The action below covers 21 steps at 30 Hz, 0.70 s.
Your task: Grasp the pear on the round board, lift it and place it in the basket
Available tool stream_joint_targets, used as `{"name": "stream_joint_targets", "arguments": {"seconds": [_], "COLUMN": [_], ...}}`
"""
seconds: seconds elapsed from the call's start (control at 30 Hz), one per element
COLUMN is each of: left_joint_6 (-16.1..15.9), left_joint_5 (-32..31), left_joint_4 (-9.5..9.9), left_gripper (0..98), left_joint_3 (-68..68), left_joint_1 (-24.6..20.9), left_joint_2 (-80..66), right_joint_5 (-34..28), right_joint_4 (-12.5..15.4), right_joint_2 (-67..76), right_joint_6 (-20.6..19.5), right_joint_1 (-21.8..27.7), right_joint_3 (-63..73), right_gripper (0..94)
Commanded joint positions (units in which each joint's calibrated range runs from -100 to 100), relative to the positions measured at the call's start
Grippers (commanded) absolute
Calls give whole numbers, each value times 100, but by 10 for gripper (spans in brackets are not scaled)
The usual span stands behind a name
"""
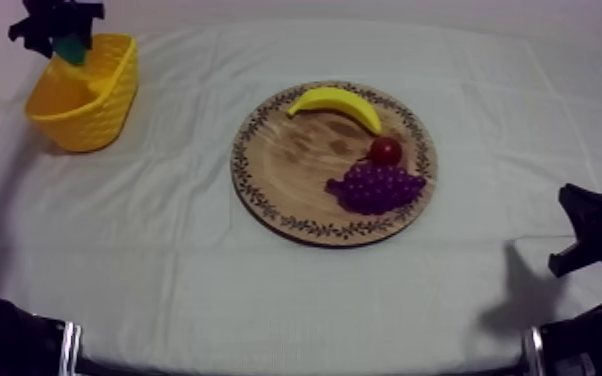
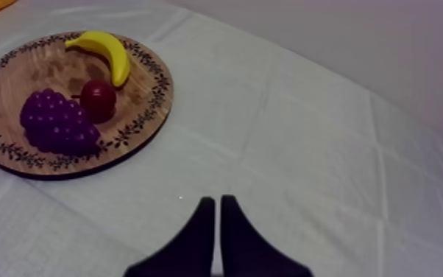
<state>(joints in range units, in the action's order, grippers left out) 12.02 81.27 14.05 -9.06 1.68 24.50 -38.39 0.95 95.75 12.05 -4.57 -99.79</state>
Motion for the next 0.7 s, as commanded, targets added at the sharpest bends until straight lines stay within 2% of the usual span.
{"name": "stream_joint_targets", "arguments": {"seconds": [0.0,0.13,0.27,0.37,0.53,0.67], "left_joint_6": [-69,-175,-225,-283,-513,-603], "left_joint_5": [-17,-110,-377,-575,-746,-779], "left_joint_4": [-25,-110,-202,-253,-431,-502], "left_gripper": [836,906,893,834,674,571], "left_joint_3": [40,280,805,1216,1809,2285], "left_joint_1": [-21,-67,-86,-76,-47,-4], "left_joint_2": [-47,-394,-1088,-1748,-2940,-3981], "right_joint_5": [0,0,0,0,0,0], "right_joint_4": [0,0,0,0,0,0], "right_joint_2": [1,1,1,1,1,1], "right_joint_6": [2,3,3,3,3,3], "right_joint_1": [-3,-3,-3,-3,-3,-3], "right_joint_3": [1,1,1,1,1,1], "right_gripper": [5,5,5,5,5,5]}}
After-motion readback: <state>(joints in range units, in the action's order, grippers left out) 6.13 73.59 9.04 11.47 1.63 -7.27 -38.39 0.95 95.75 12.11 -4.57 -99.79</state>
